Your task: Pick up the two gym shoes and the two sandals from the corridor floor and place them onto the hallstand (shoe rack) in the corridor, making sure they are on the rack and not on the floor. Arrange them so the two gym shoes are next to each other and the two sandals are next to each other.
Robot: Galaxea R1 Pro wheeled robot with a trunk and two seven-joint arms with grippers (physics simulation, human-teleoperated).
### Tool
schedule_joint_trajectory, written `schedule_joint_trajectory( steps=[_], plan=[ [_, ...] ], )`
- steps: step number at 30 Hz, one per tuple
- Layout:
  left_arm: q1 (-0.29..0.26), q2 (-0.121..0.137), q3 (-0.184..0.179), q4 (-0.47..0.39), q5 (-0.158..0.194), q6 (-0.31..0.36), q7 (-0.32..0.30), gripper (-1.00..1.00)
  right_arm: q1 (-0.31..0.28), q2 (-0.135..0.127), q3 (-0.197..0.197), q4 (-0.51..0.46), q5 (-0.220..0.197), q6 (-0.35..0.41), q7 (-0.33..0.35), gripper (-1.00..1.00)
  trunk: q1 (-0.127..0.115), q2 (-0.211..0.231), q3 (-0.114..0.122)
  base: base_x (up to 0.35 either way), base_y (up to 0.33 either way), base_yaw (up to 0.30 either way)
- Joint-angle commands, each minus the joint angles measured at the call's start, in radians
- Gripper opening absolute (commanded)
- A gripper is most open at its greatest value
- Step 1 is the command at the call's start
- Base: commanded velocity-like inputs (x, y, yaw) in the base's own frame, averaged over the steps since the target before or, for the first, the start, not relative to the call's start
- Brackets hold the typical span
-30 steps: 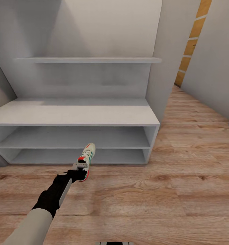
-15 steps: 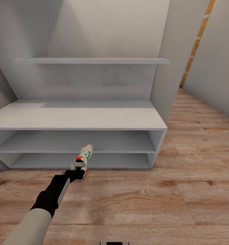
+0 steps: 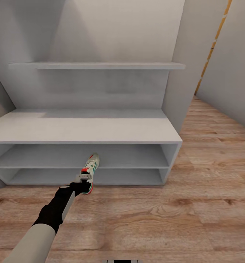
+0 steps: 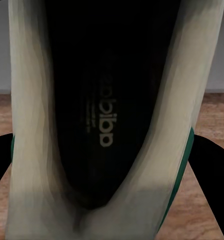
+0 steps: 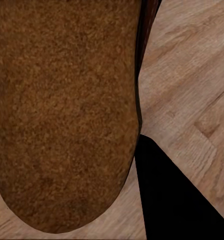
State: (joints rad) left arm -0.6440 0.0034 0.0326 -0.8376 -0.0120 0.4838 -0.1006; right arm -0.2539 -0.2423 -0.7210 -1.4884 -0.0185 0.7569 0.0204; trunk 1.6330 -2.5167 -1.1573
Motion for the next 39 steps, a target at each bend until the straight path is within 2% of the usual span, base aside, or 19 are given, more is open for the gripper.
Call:
schedule_joint_trajectory(
  steps=[1, 6, 14, 22, 35, 39],
  plan=[
    [0.0, 0.0, 0.003, -0.001, -0.002, 0.006, -0.005, -1.0, -0.001, 0.0, 0.01, -0.001, -0.003, 0.006, -0.001, -1.0, 0.0, 0.0, -0.001, 0.026, 0.0, 0.0],
    [0.0, -0.002, 0.002, -0.001, -0.002, 0.006, -0.005, -1.0, -0.001, 0.0, 0.021, -0.001, -0.003, 0.005, -0.002, -1.0, 0.0, 0.0, -0.001, 0.047, 0.0, 0.0],
    [0.0, -0.003, 0.001, -0.001, -0.002, 0.006, -0.006, -1.0, -0.001, 0.0, 0.022, -0.001, -0.003, 0.005, -0.002, -1.0, 0.0, 0.0, -0.001, 0.319, -0.022, 0.0],
    [0.0, -0.003, 0.001, -0.001, -0.002, 0.006, -0.006, -1.0, -0.001, 0.0, 0.021, -0.001, -0.003, 0.005, -0.003, -1.0, 0.0, 0.0, -0.001, 0.28, -0.187, 0.0],
    [0.0, -0.003, 0.001, -0.001, -0.002, 0.006, -0.006, -1.0, -0.001, 0.0, 0.021, -0.001, -0.003, 0.005, -0.003, -1.0, 0.0, 0.0, -0.001, 0.121, -0.12, 0.0],
    [0.0, -0.003, 0.001, -0.001, -0.002, -0.012, -0.006, -1.0, -0.001, 0.0, 0.021, -0.001, -0.003, 0.005, -0.003, -1.0, 0.0, 0.0, -0.001, 0.038, -0.039, 0.0]
  ],
)
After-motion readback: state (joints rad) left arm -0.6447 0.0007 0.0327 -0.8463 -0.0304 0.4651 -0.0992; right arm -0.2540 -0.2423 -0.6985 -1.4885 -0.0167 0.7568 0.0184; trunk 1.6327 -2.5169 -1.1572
